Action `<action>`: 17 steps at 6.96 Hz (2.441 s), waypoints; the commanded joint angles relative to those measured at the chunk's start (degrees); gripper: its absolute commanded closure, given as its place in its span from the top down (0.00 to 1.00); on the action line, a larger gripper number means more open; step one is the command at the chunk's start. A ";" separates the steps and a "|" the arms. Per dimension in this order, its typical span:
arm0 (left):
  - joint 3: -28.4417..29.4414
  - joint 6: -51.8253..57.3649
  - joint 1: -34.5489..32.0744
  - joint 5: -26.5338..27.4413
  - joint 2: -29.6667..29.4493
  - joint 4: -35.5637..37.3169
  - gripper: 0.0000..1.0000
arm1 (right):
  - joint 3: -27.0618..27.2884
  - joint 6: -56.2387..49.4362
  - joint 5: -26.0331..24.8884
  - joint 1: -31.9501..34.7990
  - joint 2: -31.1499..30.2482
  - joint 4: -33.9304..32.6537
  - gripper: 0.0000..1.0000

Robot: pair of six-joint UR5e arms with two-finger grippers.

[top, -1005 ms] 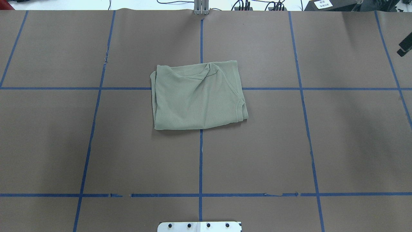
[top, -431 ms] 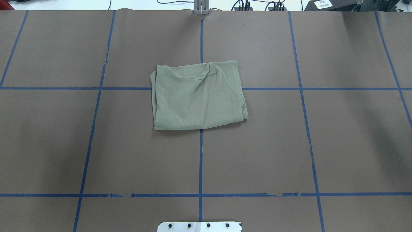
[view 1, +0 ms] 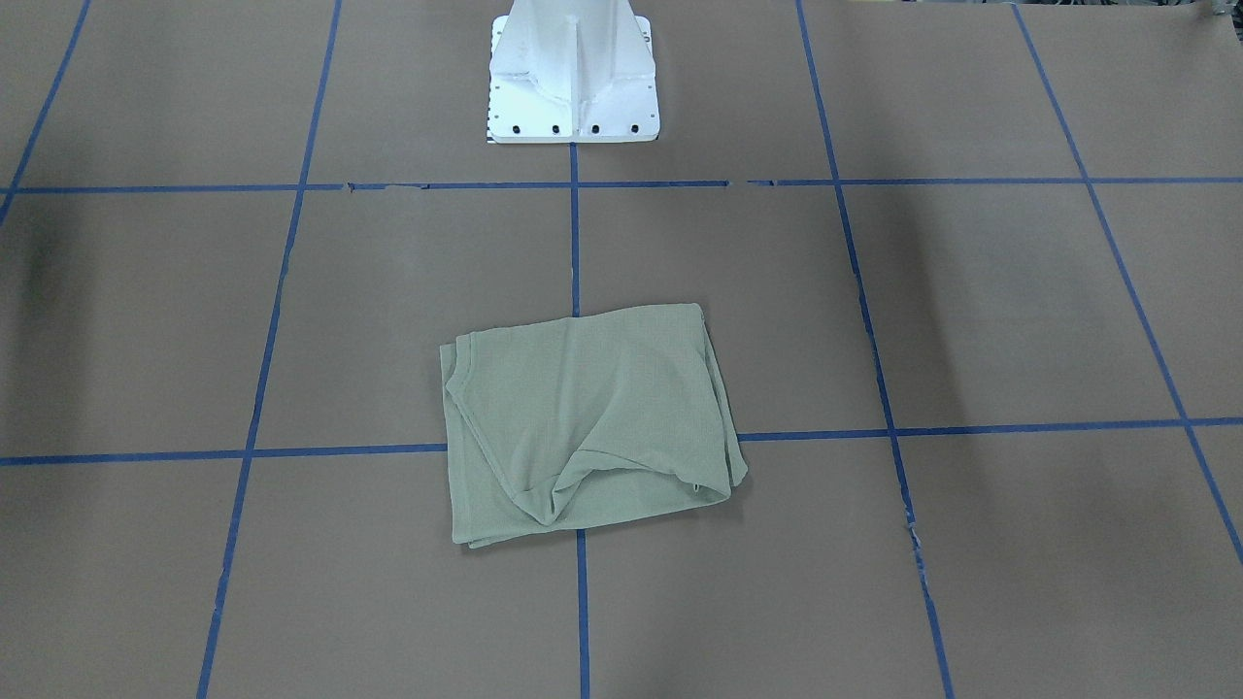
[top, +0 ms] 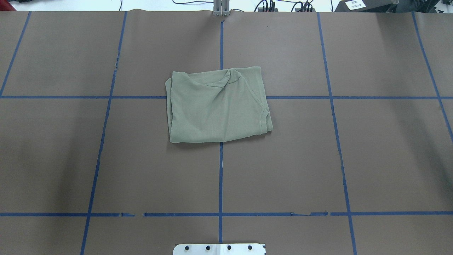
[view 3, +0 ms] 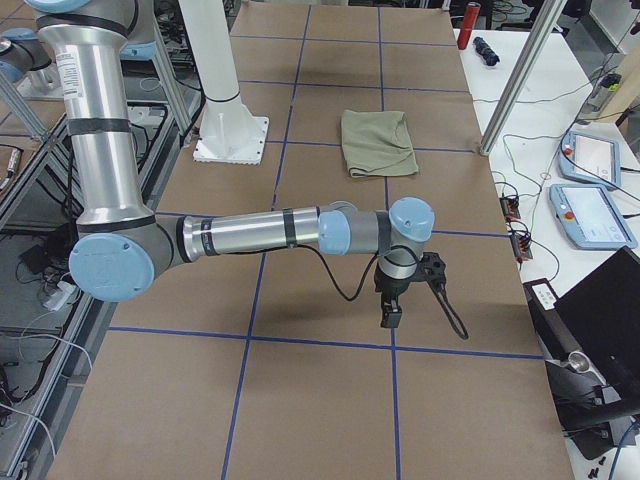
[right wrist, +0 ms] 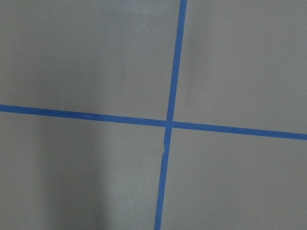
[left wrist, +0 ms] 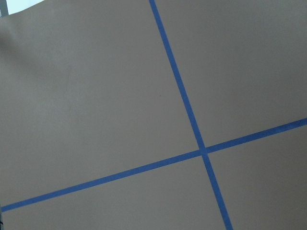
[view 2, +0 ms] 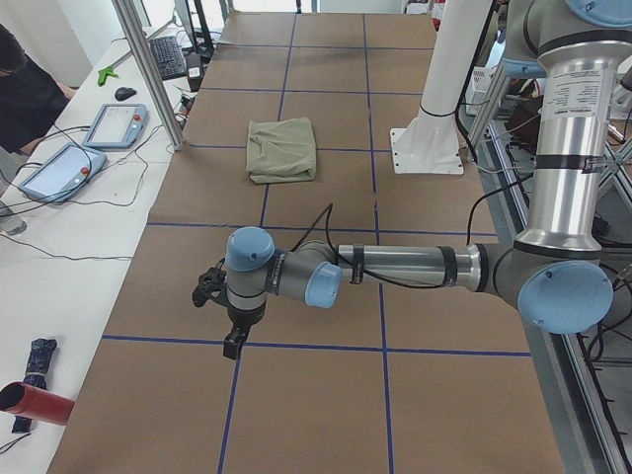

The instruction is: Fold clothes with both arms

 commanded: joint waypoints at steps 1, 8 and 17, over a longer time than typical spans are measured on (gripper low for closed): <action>0.14 0.20 -0.03 -0.57 0.11 6.15 1.00 | -0.36 0.39 6.35 2.14 -6.10 4.69 1.00; -7.07 1.17 -0.20 -0.57 0.82 16.29 1.00 | -0.18 0.31 7.35 4.16 -7.27 4.87 1.00; -6.81 -4.68 -0.20 -4.70 0.82 16.64 1.00 | 1.32 0.92 7.44 5.92 -7.80 4.87 1.00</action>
